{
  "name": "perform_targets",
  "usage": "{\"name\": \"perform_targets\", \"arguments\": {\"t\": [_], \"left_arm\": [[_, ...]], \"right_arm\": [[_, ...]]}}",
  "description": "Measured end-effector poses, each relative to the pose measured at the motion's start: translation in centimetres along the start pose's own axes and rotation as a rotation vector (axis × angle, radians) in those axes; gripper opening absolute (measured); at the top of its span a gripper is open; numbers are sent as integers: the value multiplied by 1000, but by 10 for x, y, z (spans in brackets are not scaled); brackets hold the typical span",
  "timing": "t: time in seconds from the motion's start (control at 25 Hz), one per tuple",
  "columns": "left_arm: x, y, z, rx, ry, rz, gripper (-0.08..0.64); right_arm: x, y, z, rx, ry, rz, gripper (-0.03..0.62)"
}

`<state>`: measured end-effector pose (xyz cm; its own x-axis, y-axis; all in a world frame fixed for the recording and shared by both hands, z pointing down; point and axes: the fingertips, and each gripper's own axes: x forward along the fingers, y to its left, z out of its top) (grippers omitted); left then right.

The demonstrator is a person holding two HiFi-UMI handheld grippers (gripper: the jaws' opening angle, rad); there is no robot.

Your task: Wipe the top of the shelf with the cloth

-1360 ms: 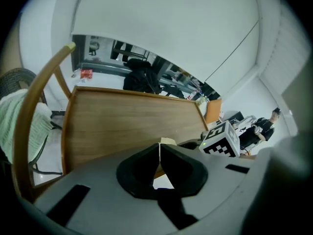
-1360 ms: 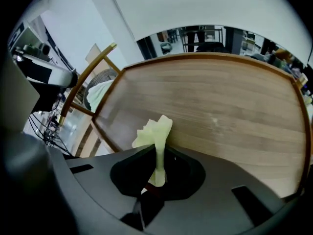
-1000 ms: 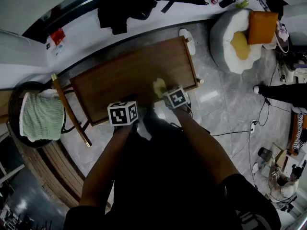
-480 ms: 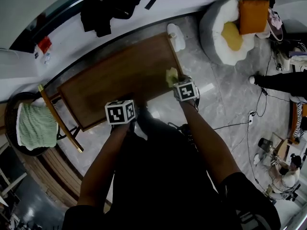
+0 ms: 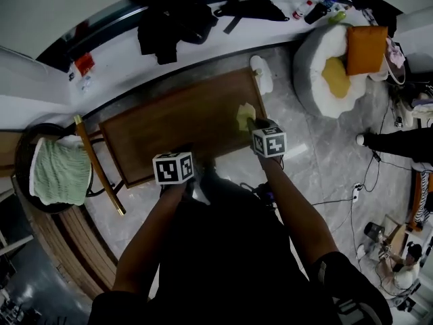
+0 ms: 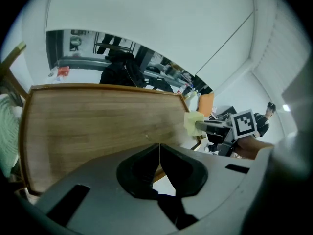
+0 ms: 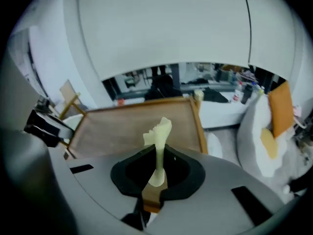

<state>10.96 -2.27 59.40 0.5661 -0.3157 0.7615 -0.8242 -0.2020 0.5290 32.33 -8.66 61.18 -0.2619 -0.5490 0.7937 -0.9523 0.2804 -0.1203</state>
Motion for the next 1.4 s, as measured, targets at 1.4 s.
{"name": "perform_targets", "arguments": {"t": [1.4], "left_arm": [[-295,-36,125,279,-849,-313,14]], "right_arm": [[-231,295,227,-142,-685,1495,43]]}}
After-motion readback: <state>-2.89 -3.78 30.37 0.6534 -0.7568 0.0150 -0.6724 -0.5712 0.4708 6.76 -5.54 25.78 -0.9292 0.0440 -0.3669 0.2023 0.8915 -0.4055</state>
